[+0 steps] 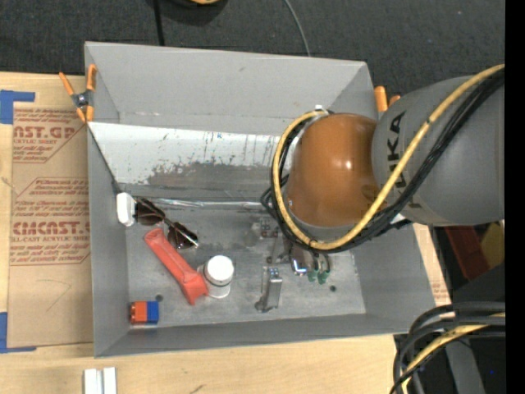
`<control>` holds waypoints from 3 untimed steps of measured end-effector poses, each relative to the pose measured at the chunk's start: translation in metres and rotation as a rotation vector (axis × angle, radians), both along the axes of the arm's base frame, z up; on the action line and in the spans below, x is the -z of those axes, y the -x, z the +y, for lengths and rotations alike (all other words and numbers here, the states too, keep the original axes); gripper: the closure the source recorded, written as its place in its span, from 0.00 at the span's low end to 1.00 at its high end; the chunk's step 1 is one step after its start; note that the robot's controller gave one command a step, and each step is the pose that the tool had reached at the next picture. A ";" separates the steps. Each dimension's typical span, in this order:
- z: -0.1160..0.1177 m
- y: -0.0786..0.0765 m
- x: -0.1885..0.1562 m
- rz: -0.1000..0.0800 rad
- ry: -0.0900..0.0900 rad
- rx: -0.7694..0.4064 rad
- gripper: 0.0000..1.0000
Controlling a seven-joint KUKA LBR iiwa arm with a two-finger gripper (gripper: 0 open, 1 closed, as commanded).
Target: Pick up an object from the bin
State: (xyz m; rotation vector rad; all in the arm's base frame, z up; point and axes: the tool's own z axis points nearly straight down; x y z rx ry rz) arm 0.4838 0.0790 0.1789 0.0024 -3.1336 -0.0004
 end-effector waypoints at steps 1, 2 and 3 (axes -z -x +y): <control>0.000 -0.002 -0.004 -0.008 -0.001 0.001 0.00; 0.055 -0.024 0.033 -0.008 -0.001 -0.011 0.00; 0.067 -0.018 0.085 -0.011 -0.007 -0.130 0.00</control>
Offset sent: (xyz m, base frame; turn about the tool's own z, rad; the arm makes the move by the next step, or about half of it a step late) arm 0.0305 0.0810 -0.0519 -0.0212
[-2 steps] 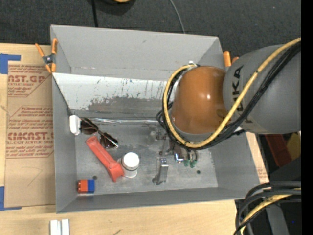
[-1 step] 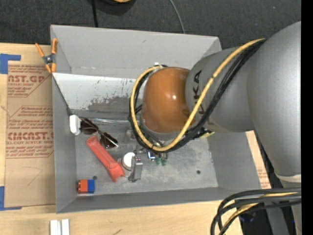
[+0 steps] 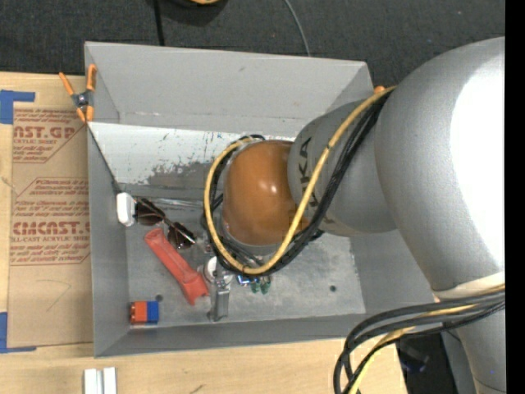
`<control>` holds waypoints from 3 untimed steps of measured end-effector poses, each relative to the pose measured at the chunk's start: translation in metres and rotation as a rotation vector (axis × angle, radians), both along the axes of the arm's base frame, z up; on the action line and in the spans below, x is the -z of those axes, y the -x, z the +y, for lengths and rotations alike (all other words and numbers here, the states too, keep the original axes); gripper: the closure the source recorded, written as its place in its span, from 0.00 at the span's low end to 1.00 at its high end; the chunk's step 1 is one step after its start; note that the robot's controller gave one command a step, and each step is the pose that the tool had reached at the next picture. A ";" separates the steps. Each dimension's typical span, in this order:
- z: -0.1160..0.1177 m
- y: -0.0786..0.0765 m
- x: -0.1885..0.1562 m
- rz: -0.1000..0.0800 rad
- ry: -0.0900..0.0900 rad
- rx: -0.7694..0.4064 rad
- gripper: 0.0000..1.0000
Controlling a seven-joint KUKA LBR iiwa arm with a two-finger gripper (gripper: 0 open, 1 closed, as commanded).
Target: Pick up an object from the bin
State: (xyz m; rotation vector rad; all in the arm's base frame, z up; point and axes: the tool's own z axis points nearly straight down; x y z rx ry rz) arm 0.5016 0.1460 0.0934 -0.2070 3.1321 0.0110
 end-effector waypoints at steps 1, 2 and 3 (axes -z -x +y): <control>-0.021 -0.003 0.015 0.005 0.005 0.559 1.00; -0.021 -0.003 0.016 0.005 0.005 0.559 1.00; -0.020 -0.022 -0.085 0.003 0.005 0.605 1.00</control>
Offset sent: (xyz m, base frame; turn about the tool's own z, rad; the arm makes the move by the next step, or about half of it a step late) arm 0.0000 0.0000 0.0000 0.0000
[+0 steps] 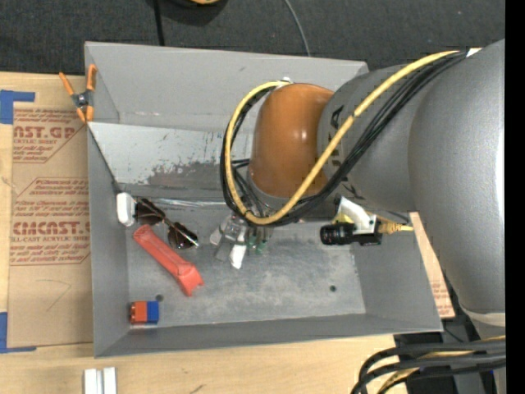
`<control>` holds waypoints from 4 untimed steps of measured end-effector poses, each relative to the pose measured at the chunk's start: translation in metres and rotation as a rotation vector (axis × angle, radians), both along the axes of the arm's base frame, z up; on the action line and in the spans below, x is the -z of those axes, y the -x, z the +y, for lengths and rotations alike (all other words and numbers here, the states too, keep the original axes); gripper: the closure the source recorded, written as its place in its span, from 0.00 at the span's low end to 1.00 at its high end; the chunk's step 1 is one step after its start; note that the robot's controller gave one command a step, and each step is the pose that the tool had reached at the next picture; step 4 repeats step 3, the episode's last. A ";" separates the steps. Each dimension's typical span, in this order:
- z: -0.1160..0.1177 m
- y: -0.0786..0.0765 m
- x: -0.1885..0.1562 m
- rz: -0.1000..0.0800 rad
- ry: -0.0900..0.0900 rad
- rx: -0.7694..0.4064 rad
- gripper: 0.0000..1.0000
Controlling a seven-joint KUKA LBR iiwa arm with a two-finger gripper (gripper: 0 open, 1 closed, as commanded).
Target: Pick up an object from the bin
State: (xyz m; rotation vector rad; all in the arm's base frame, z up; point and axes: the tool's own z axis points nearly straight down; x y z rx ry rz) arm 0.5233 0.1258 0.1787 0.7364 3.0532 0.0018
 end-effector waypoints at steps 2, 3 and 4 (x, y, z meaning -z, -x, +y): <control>-0.004 -0.020 0.044 -0.009 -0.002 -0.014 1.00; 0.007 -0.007 -0.120 0.002 0.001 0.004 1.00; 0.007 -0.007 -0.120 0.002 0.001 0.004 1.00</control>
Offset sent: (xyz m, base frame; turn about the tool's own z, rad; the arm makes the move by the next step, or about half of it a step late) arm 0.0399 -0.0114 -0.1070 -0.0272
